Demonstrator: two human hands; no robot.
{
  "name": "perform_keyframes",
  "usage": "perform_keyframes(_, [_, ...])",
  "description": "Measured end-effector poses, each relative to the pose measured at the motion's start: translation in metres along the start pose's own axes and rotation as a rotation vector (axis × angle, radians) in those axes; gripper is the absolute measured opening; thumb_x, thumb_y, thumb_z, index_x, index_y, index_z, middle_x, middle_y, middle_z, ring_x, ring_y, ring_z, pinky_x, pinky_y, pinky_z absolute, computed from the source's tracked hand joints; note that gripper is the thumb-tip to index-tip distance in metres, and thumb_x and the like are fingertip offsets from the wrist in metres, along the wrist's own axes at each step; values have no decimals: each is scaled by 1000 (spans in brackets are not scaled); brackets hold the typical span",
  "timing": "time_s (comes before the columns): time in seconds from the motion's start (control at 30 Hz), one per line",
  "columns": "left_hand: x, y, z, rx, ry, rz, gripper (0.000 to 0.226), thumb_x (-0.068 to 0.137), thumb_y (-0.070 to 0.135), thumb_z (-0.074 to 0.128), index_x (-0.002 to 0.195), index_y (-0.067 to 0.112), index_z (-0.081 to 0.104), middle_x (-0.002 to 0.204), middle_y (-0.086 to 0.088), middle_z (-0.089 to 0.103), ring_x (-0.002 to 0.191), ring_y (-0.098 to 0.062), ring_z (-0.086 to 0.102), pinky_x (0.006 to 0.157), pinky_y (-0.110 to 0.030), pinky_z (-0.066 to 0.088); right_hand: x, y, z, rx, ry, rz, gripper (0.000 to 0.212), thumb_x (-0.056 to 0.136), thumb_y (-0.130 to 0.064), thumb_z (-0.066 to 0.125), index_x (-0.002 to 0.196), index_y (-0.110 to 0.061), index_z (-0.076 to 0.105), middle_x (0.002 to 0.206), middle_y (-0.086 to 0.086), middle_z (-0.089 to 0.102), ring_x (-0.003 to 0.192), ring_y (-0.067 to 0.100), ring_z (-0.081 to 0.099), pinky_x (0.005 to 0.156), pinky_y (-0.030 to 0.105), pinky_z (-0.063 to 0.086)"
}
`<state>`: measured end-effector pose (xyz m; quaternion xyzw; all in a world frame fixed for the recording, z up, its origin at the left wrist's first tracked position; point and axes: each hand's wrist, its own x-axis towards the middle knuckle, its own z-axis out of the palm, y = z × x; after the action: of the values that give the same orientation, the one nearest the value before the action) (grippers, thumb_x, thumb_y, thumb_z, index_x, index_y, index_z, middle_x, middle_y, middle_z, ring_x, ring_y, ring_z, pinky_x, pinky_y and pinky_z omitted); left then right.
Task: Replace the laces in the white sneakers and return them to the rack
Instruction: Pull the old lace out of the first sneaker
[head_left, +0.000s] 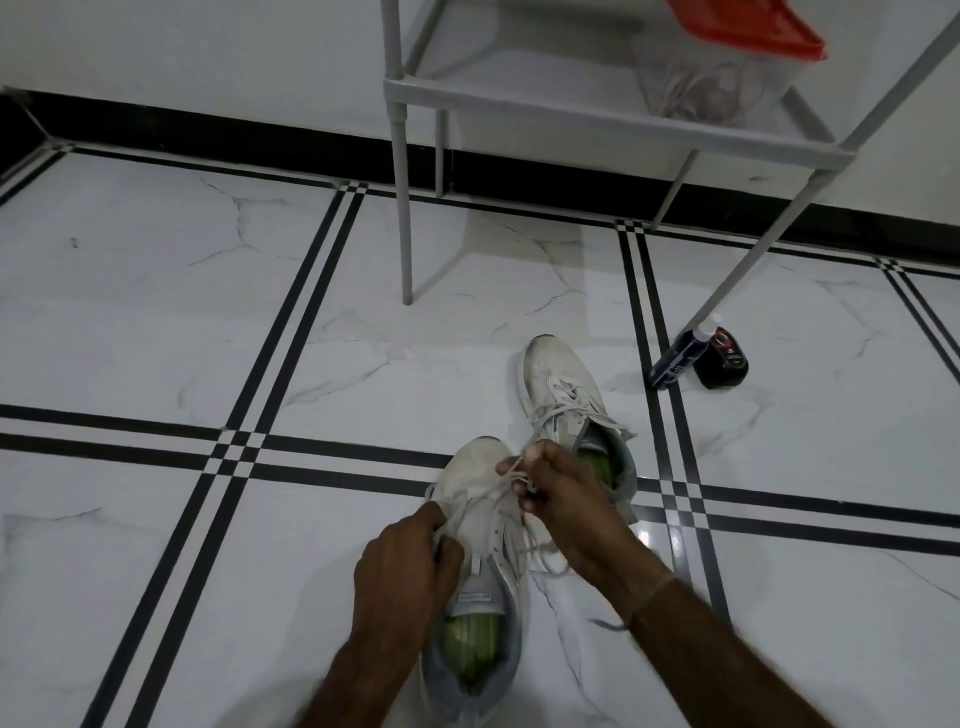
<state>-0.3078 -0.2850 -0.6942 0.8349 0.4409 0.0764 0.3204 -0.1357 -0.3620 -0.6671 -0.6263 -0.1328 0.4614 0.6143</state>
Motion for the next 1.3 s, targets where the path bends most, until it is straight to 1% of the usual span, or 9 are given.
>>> perform_keyframes(0.07, [1, 2, 2, 29, -5, -2, 27, 97, 45, 52, 110, 24, 63, 95, 7, 69, 85, -13, 64, 74, -21, 42, 0, 0, -4, -114, -12, -16, 15, 105, -10, 50, 90, -11, 52, 76, 2, 65, 64, 13, 51, 56, 23, 40])
perform_keyframes(0.23, [3, 4, 3, 26, -36, -31, 39, 96, 56, 48, 115, 24, 61, 104, 8, 69, 85, -8, 59, 79, -18, 43, 3, 16, 11, -1375, -180, -266, 21, 91, -38, 69, 101, -20, 66, 93, 3, 71, 89, 21, 64, 73, 34, 42])
perform_keyframes(0.3, [2, 4, 2, 33, -30, -29, 40, 96, 57, 48, 111, 23, 63, 99, 8, 70, 86, -10, 63, 77, -20, 45, 5, 18, 22, -1538, -196, -323, 21, 96, -36, 63, 102, -16, 69, 100, 7, 72, 96, 25, 64, 76, 33, 40])
perform_keyframes(0.53, [2, 2, -2, 35, 10, 4, 28, 97, 46, 53, 107, 22, 63, 89, 8, 65, 75, -9, 54, 70, -22, 39, 5, -1, 5, -49, 17, 37, 17, 103, -11, 52, 89, -4, 60, 77, 6, 61, 65, 13, 47, 58, 26, 37])
perform_keyframes(0.87, [4, 6, 0, 59, -15, -16, 37, 96, 55, 52, 104, 21, 64, 93, 3, 71, 79, -15, 63, 70, -25, 45, 10, 32, 24, -1538, -166, -518, 19, 81, -22, 80, 90, -10, 69, 84, 12, 70, 77, 31, 68, 63, 32, 48])
perform_keyframes(0.97, [2, 8, -3, 24, -16, -23, 33, 97, 49, 55, 106, 19, 65, 92, 2, 71, 81, -18, 65, 71, -26, 45, 11, 35, 24, -1365, -92, -556, 17, 74, -11, 83, 72, -11, 66, 71, 9, 64, 66, 28, 65, 56, 30, 44])
perform_keyframes(1.13, [1, 7, -5, 62, -6, 3, 20, 96, 35, 56, 99, 17, 62, 83, -1, 67, 74, -22, 61, 66, -31, 47, 2, -10, 0, -125, -70, 0, 27, 106, -13, 50, 80, -14, 58, 81, -3, 70, 63, 8, 50, 57, 19, 40])
perform_keyframes(1.2, [2, 8, -4, 77, -2, -1, 19, 96, 34, 56, 98, 16, 62, 81, 0, 65, 72, -21, 58, 65, -30, 42, -2, -7, 0, -171, -54, 0, 24, 106, -17, 51, 83, -14, 53, 78, 1, 66, 60, 10, 50, 56, 22, 39])
perform_keyframes(1.3, [1, 10, -2, 92, -9, 1, 24, 96, 39, 55, 97, 16, 61, 83, 0, 65, 73, -20, 58, 65, -29, 39, -2, 6, 0, -956, -133, -258, 19, 97, -32, 67, 96, -17, 57, 82, 2, 66, 72, 14, 58, 65, 33, 44])
